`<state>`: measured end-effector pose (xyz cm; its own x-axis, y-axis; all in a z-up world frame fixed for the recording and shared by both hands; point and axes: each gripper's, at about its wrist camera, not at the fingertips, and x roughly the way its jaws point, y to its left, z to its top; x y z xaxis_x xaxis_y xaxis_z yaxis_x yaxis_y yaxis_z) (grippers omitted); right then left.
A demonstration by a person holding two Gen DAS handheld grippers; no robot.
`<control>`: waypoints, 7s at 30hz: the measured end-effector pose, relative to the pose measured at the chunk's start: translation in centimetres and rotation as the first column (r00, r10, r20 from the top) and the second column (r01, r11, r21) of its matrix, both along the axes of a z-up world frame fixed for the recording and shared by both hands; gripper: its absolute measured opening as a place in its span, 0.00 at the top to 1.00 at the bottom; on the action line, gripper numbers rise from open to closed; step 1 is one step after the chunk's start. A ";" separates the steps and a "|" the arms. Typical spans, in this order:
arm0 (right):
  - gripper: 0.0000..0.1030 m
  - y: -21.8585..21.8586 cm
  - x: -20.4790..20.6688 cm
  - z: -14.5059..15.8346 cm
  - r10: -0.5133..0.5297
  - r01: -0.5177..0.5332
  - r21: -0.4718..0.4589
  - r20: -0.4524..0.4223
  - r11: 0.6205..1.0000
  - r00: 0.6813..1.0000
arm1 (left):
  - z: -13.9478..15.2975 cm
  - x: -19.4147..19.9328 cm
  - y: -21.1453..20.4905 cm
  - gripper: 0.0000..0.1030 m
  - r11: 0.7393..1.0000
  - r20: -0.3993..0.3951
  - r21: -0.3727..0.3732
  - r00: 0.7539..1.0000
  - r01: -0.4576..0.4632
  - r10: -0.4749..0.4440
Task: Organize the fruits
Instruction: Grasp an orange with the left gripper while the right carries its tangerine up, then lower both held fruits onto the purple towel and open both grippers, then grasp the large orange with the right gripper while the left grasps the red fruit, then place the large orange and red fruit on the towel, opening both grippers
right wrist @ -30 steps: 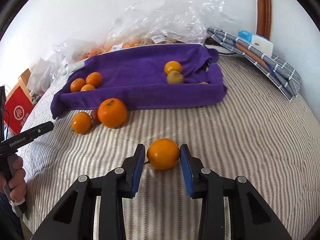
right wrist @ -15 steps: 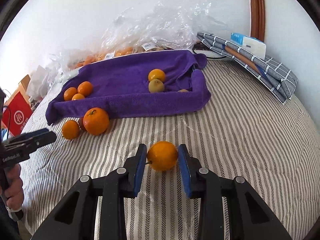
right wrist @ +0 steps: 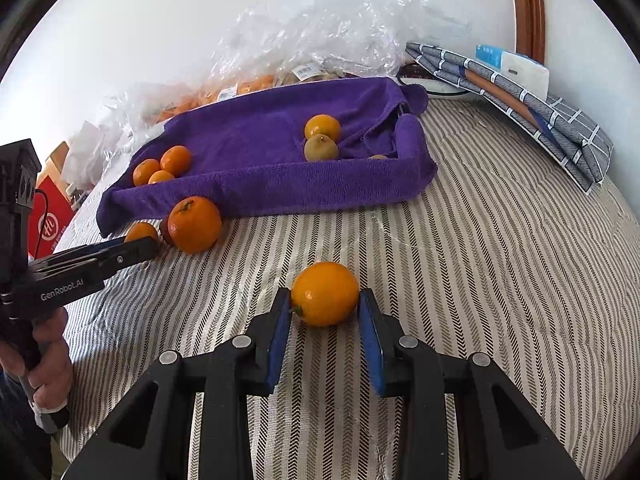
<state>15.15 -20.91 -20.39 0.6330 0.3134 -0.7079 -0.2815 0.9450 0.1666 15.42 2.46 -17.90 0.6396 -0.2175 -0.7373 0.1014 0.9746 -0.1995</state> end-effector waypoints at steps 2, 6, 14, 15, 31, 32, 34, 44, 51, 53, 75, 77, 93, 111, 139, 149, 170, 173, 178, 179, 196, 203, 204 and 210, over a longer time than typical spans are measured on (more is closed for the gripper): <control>0.67 0.1 -0.4 0.2 0.007 -0.007 -0.004 0.021 1.000 1.000 | 0.3 -0.3 0.6 0.71 0.999 0.019 -0.047 1.000 0.005 -0.004; 0.68 0.3 -1.4 0.8 0.002 0.000 -0.022 0.085 1.000 0.996 | 0.5 -0.9 2.5 0.71 0.990 0.043 -0.130 0.998 -0.046 0.052; 0.68 -0.7 -1.2 1.0 -0.006 0.003 0.036 0.077 0.999 0.997 | 0.9 -1.2 3.7 0.71 0.982 0.064 -0.152 0.991 -0.111 0.122; 0.67 -0.9 -1.0 1.0 -0.008 0.005 0.046 0.071 0.999 0.997 | 1.0 -1.2 3.6 0.71 0.983 0.072 -0.147 0.990 -0.108 0.120; 0.67 -1.1 2.7 5.6 -0.029 0.024 0.050 0.111 0.998 0.993 | 5.2 0.5 5.5 0.71 0.975 0.109 -0.147 0.977 -0.165 0.182; 0.67 -0.9 3.5 6.2 -0.025 0.019 0.054 0.124 0.998 0.992 | 5.6 1.0 5.5 0.71 0.974 0.113 -0.148 0.975 -0.172 0.190; 0.67 -0.7 5.1 6.9 -0.019 0.012 0.056 0.141 0.998 0.990 | 6.4 2.3 5.5 0.71 0.972 0.124 -0.138 0.970 -0.192 0.209; 0.67 0.2 12.4 6.7 -0.011 -0.001 0.079 0.142 0.997 0.990 | 6.1 9.1 3.6 0.71 0.968 0.121 -0.144 0.967 -0.206 0.224; 0.67 0.3 13.3 4.3 -0.003 -0.002 0.057 0.088 0.998 0.996 | 3.7 9.4 3.2 0.71 0.968 0.084 -0.161 0.975 -0.192 0.207; 0.67 0.3 13.4 3.9 0.004 -0.009 0.056 0.075 0.998 0.997 | 3.5 9.4 3.1 0.71 0.969 0.090 -0.163 0.975 -0.185 0.201; 0.59 0.3 13.3 3.1 0.021 -0.025 0.050 0.077 0.998 0.997 | 2.4 9.7 1.5 0.71 0.984 0.067 -0.132 0.989 -0.123 0.133; 0.58 0.3 13.1 3.2 0.024 -0.029 0.054 0.084 0.998 0.996 | 2.4 9.7 1.5 0.71 0.984 0.068 -0.132 0.989 -0.123 0.133; 0.58 0.3 12.3 3.6 -0.002 -0.003 0.041 0.111 0.999 0.994 | 2.4 9.2 2.0 0.63 0.976 0.086 -0.171 0.985 -0.132 0.149; 0.58 3.7 5.9 5.5 0.034 -0.037 0.028 0.107 0.999 0.994 | 3.4 3.6 6.1 0.53 0.969 0.120 -0.179 0.974 -0.170 0.193; 0.58 8.1 3.6 1.2 0.151 -0.150 0.047 -0.022 0.988 0.988 | 2.5 -1.5 9.9 0.49 0.961 0.100 -0.183 0.968 -0.209 0.230; 0.58 -0.4 0.0 1.6 -0.025 0.027 -0.044 0.054 0.999 0.998 | 1.4 0.4 3.3 0.50 0.997 0.022 -0.078 0.999 -0.029 0.031; 0.58 -2.5 -0.8 1.1 -0.060 0.060 0.010 0.059 0.998 0.996 | 1.3 1.5 -1.3 0.78 1.000 0.014 0.022 1.000 -0.012 0.012; 0.58 -2.1 -0.5 1.8 -0.057 0.056 0.012 0.075 0.998 0.996 | 2.3 0.9 0.3 0.78 0.999 0.044 0.024 0.999 -0.033 0.032; 0.58 -1.3 0.4 3.7 -0.050 0.049 0.015 0.118 0.999 0.992 | 4.1 0.6 3.7 0.78 0.995 0.083 0.012 0.992 -0.098 0.097; 0.58 -1.2 0.6 4.1 -0.049 0.047 0.015 0.125 0.999 0.991 | 4.5 0.6 4.2 0.78 0.994 0.092 0.010 0.990 -0.108 0.106; 0.58 4.2 6.4 7.9 0.030 -0.026 -0.023 0.201 0.999 0.979 | 6.3 6.0 9.5 0.78 0.973 0.119 -0.063 0.966 -0.222 0.228; 0.58 7.2 9.4 6.7 0.071 -0.062 -0.058 0.171 0.996 0.983 | 4.7 10.3 8.9 0.78 0.976 0.085 -0.039 0.973 -0.214 0.217; 0.58 7.5 9.6 6.4 0.075 -0.066 -0.061 0.165 0.996 0.983 | 4.4 10.8 8.8 0.78 0.977 0.079 -0.033 0.973 -0.213 0.215; 0.58 9.0 10.7 3.9 0.110 -0.098 -0.104 0.120 0.990 0.987 | 2.4 13.2 8.3 0.78 0.979 0.045 -0.008 0.978 -0.205 0.205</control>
<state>25.84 -11.93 -16.49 0.6860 0.3159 -0.6554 -0.3920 0.9194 0.0328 28.60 10.73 -15.48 0.7036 -0.0803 -0.7061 -0.0915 0.9751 -0.2021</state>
